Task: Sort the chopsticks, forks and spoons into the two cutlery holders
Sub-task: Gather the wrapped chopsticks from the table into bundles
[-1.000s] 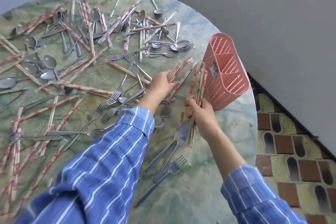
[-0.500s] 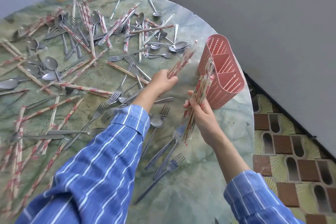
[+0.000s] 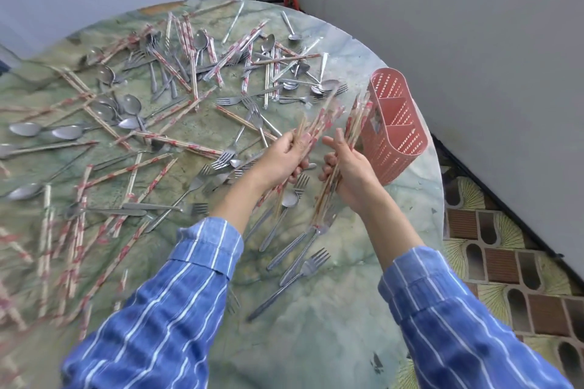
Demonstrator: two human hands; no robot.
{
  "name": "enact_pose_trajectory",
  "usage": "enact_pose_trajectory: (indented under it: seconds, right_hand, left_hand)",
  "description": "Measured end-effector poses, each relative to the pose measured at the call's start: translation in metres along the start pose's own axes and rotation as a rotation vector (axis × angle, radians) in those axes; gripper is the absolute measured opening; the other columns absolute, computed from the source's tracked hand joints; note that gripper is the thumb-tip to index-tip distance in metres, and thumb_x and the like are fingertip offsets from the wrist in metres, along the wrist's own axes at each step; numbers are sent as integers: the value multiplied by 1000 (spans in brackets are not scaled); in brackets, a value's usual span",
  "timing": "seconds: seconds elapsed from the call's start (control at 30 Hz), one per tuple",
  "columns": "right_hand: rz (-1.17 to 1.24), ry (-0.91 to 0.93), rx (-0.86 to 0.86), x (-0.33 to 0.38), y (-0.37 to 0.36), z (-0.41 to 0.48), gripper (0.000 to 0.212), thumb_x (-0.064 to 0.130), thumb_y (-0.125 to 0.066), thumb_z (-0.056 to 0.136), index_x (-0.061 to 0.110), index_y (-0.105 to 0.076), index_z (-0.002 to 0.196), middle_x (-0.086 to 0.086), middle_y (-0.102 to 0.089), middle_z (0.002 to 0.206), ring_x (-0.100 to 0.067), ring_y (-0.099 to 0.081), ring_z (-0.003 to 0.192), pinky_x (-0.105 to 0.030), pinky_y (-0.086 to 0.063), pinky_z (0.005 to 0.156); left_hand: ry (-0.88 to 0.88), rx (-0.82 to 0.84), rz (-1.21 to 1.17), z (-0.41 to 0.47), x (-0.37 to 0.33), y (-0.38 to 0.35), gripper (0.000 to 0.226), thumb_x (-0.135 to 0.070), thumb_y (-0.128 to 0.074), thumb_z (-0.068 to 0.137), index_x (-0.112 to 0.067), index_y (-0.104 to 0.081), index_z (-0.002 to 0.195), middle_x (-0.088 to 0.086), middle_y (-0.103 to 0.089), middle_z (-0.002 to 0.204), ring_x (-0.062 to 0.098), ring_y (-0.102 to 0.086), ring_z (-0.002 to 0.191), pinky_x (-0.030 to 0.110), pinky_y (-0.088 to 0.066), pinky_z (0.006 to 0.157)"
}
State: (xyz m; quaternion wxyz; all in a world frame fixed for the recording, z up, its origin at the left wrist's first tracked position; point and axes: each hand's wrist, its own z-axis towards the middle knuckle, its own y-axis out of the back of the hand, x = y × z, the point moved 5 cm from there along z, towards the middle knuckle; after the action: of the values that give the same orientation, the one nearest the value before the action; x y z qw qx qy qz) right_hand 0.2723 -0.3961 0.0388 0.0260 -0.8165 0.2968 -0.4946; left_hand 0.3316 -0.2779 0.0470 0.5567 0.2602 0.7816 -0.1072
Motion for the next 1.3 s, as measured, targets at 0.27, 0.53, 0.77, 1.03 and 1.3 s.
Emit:
enact_pose_trajectory:
  seconds: [0.27, 0.53, 0.77, 1.03, 1.3]
  right_hand:
    - [49, -83, -17, -25, -7, -22, 43, 38, -83, 71, 11, -60, 96, 5, -46, 54, -9, -40, 45, -25, -37, 47]
    - [133, -77, 73, -48, -6, -41, 21, 28, -63, 92, 11, -63, 82, -5, -63, 67, -18, -62, 60, -29, -53, 58]
    - [327, 54, 102, -47, 13, -64, 10, 18, -48, 100, 12, -56, 101, -15, -67, 107, -25, -68, 89, -36, -55, 81]
    - [454, 49, 65, -76, 12, -110, 14, 19, -56, 96, 16, -53, 109, -9, -71, 90, -26, -70, 85, -39, -56, 78]
    - [338, 84, 2, -124, -1, -169, 18, 21, -56, 97, 10, -56, 82, 0, -61, 62, -16, -63, 61, -37, -54, 74]
  left_hand:
    - [-120, -60, 464, -48, 6, -5, 40, -47, -45, 97, -10, -61, 95, 4, -65, 73, 2, -56, 49, 13, -39, 48]
    - [-42, -35, 529, -78, 15, -15, 39, -44, -47, 98, -15, -72, 102, 10, -73, 91, 24, -67, 87, 30, -48, 73]
    - [95, -14, 55, -132, 69, -25, 67, -65, -60, 78, -25, -54, 131, -7, -57, 126, 7, -54, 114, 22, -39, 97]
    - [286, -494, -695, -183, 118, -33, 47, -48, -35, 100, -11, -62, 112, 4, -65, 112, 17, -60, 108, 26, -49, 84]
    - [363, -467, -861, -224, 128, -61, 44, -36, -29, 104, -8, -63, 103, 11, -66, 106, 22, -64, 98, 32, -53, 84]
